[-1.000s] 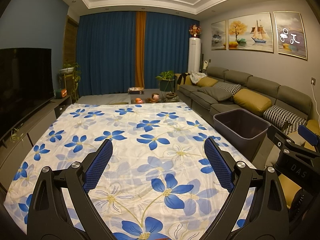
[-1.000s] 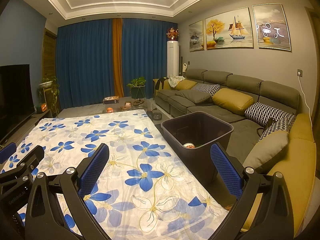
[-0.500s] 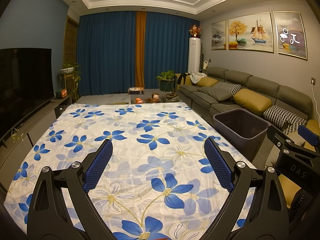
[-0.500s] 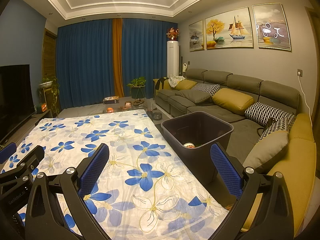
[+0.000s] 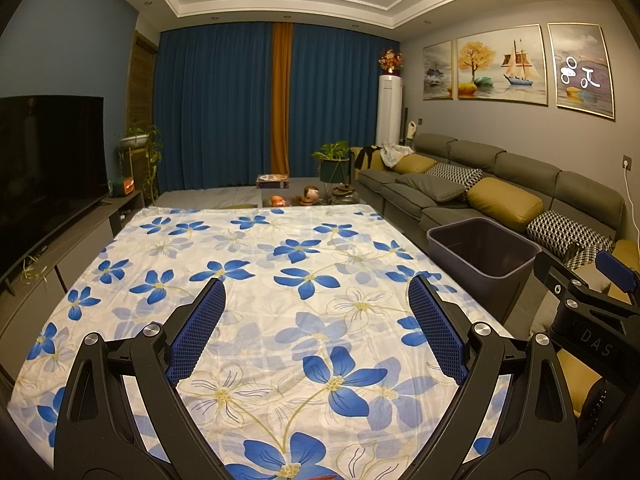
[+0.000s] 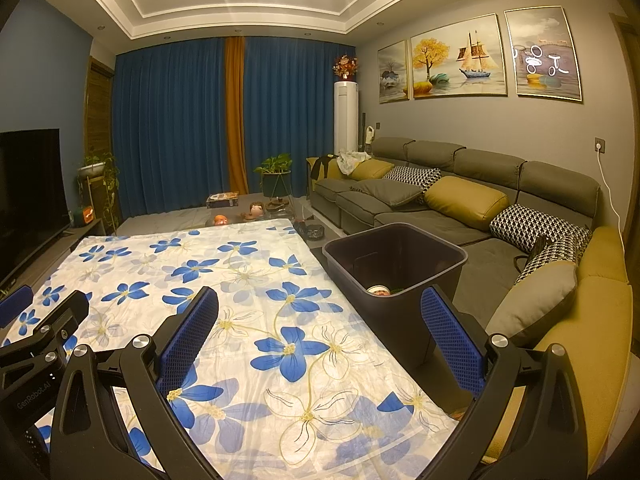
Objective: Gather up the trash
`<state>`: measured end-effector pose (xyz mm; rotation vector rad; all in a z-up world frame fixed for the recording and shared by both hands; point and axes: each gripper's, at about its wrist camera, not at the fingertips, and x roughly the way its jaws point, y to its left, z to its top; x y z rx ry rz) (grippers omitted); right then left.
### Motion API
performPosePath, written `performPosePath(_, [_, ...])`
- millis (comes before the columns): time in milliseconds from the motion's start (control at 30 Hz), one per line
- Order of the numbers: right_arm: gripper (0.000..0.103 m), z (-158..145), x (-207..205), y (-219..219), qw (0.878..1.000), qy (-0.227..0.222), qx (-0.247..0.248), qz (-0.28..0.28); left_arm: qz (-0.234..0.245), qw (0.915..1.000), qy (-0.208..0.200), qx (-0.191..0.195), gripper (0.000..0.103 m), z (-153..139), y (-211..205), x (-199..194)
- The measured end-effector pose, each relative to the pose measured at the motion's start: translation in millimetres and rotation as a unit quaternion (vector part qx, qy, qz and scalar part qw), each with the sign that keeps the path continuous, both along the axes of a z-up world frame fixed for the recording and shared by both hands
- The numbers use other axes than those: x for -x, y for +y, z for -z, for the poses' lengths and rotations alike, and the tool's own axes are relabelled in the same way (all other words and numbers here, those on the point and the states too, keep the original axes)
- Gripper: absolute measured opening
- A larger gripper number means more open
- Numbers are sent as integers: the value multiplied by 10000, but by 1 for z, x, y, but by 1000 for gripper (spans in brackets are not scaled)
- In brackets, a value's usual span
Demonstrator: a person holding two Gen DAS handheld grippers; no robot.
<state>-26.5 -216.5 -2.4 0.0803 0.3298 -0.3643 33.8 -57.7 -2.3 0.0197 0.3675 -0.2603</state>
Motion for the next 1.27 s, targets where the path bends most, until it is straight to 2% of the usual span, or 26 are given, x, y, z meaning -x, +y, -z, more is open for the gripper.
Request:
performPosePath(833, [98, -3, -1, 0, 10000, -13, 17, -42, -100, 9999, 0, 31, 91, -4, 5, 3])
performPosePath(1267, [98, -6, -4, 1, 10000, -47, 19, -57, -272, 9996, -43, 55, 97, -10, 8, 5])
